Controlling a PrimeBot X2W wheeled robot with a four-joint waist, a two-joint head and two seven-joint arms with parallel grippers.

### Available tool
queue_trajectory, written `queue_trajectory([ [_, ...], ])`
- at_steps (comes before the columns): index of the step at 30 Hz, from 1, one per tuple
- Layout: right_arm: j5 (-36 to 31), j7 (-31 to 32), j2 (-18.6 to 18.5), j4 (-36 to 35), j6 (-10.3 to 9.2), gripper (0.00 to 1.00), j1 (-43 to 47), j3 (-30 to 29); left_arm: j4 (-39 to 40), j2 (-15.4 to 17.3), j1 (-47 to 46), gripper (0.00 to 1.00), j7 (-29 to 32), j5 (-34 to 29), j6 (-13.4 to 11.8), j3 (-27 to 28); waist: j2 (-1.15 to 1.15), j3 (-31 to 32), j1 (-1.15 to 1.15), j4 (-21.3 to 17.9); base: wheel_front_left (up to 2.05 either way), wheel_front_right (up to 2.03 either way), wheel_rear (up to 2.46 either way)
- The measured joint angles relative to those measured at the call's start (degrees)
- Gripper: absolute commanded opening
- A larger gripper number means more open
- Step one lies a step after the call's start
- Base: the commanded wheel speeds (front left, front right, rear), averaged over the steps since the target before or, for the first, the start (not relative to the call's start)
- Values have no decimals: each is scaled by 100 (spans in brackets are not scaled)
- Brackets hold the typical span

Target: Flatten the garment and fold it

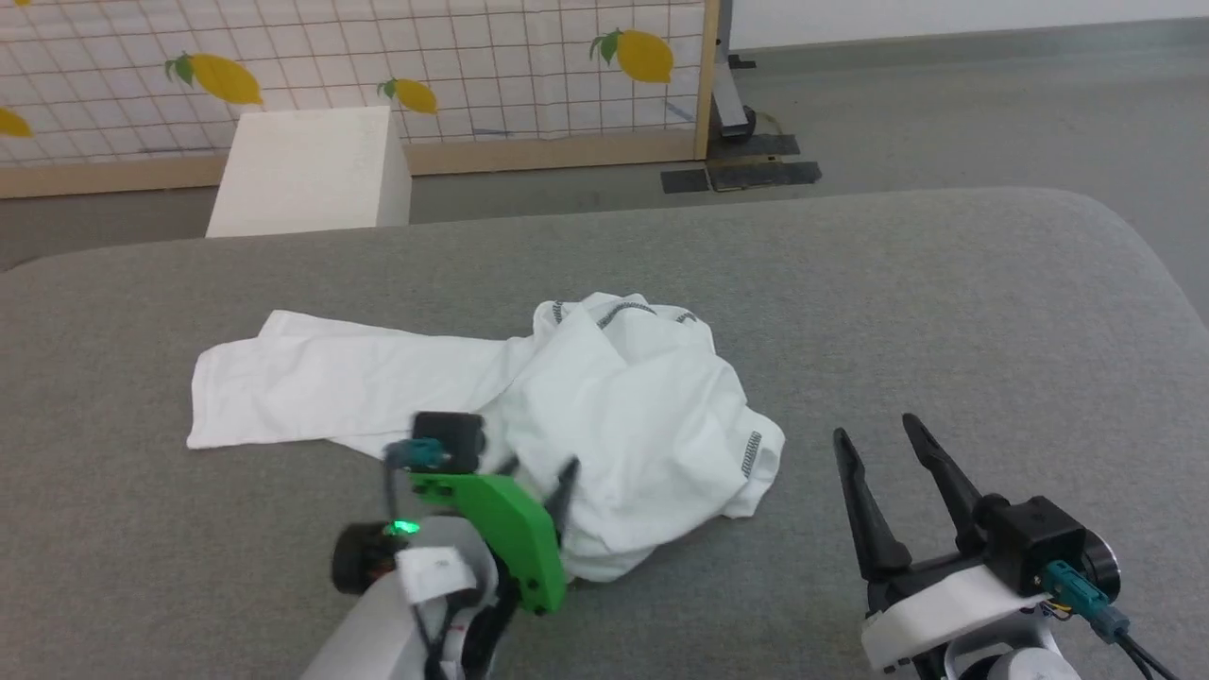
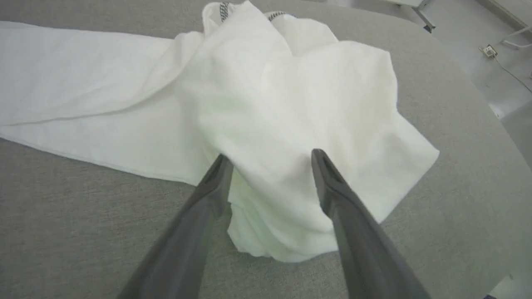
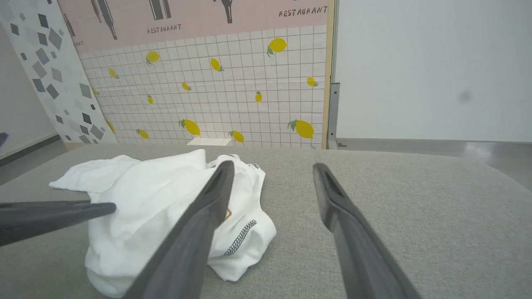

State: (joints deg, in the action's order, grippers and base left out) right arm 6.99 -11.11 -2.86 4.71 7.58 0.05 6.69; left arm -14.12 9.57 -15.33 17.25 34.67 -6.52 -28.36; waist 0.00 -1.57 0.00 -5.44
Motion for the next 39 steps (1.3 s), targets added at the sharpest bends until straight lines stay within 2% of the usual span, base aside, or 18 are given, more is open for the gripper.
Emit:
queue_trajectory([
  [4, -43, 34, 0, -45, 0, 100, -30, 65, 466, 172, 158, 100, -1657, -461, -327, 475, 0, 1, 0, 177, 0, 0, 0],
  [7, -42, 35, 1, -89, 0, 100, -84, 52, 565, 305, 391, 100, -2622, -704, -457, 704, 0, -10, 0, 315, 0, 0, 0],
  [9, -40, 35, 1, -115, 0, 100, -112, 35, 547, 347, 571, 100, -2931, -787, -483, 791, 0, -23, 0, 399, 0, 0, 0],
  [12, -32, 35, 1, -126, 0, 100, -120, 31, 430, 346, 663, 100, -3055, -791, -458, 837, 0, -67, 0, 502, 0, 0, 0],
  [16, -20, 34, 2, -134, 0, 100, -124, 21, 189, 256, 461, 100, -3051, -793, -258, 681, 0, -200, 0, 554, 0, 0, 0],
  [22, 14, 24, 2, -83, 0, 100, -247, 74, -514, -100, -834, 100, -2593, -802, 147, 314, 0, -433, 0, 502, 0, 0, 0],
  [28, 93, -52, 2, 57, 0, 100, -430, 198, -1661, -461, -2064, 100, -1562, -494, 476, 122, 0, -610, 0, 212, 0, 0, 0],
  [32, 146, -102, 2, 162, 0, 100, -538, 277, -2365, -559, -2640, 100, -877, -335, 449, 62, 0, -714, 0, -2, 0, 0, 0],
  [39, 221, -203, 2, 344, 0, 100, -703, 394, -3487, -594, -3449, 100, 521, -238, 204, -89, 0, -912, 0, -398, 0, 0, 0],
])
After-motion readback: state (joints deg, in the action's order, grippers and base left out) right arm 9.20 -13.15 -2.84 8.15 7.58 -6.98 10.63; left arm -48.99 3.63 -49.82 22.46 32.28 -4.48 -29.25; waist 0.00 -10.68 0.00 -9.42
